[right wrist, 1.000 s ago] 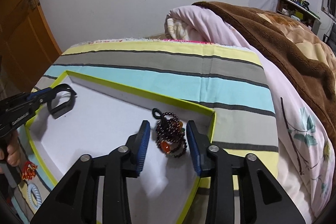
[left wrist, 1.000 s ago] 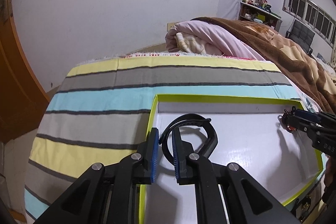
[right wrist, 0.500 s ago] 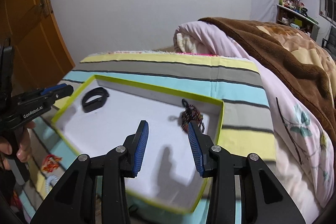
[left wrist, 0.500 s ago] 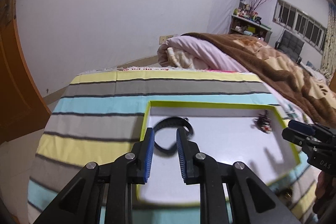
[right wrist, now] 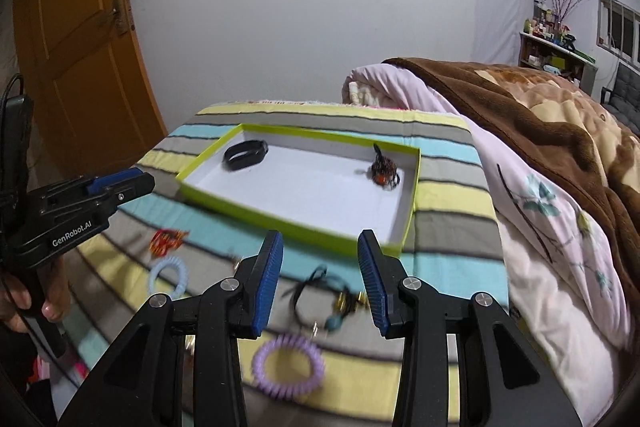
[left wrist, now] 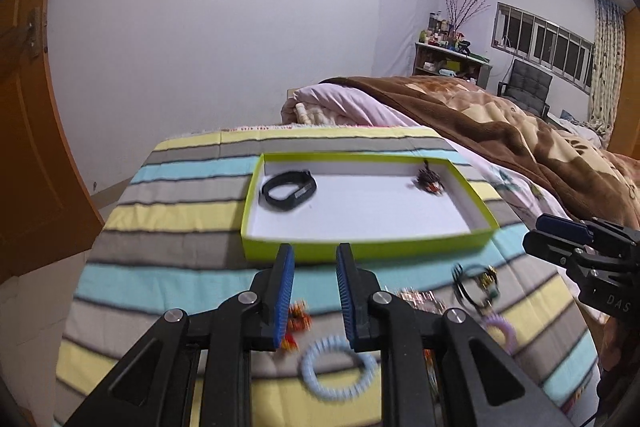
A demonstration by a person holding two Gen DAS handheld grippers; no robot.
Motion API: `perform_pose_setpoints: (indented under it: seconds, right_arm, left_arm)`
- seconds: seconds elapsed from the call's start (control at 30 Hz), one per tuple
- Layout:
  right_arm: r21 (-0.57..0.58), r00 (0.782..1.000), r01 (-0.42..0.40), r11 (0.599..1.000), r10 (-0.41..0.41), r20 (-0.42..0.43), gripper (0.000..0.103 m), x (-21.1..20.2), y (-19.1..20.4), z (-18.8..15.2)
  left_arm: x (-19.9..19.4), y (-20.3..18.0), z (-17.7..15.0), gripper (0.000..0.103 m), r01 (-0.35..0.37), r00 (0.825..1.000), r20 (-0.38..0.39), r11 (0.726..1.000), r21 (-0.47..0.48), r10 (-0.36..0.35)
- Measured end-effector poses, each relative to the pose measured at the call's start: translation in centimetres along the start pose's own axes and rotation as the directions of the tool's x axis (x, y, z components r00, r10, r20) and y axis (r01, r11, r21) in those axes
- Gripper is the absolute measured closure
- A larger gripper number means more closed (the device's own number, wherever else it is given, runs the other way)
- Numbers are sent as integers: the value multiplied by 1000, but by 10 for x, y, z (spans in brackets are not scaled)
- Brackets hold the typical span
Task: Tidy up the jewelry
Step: 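Withdraw both tools from the box back toward the remaining jewelry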
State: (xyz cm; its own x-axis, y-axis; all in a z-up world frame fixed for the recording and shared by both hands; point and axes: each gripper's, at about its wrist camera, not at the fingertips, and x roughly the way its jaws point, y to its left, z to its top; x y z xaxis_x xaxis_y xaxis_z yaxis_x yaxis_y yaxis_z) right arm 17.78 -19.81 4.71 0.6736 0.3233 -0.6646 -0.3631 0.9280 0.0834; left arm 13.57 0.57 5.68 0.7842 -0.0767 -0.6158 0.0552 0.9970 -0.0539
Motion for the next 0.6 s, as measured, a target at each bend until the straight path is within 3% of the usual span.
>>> perform_pose_setpoints:
  seconds: [0.33,0.6]
  right_arm:
    - [10,1000,3,1000,-3,1,63,-34,12,-39]
    - [7,1000,6,1000,-6,-4,63,-40,19,-55]
  left_arm:
    - [-35,-8,-42,82,6,1000,-10,1000,-2,-6]
    - [-41,-6,-63,82,-18,999,-29,1000,0,18]
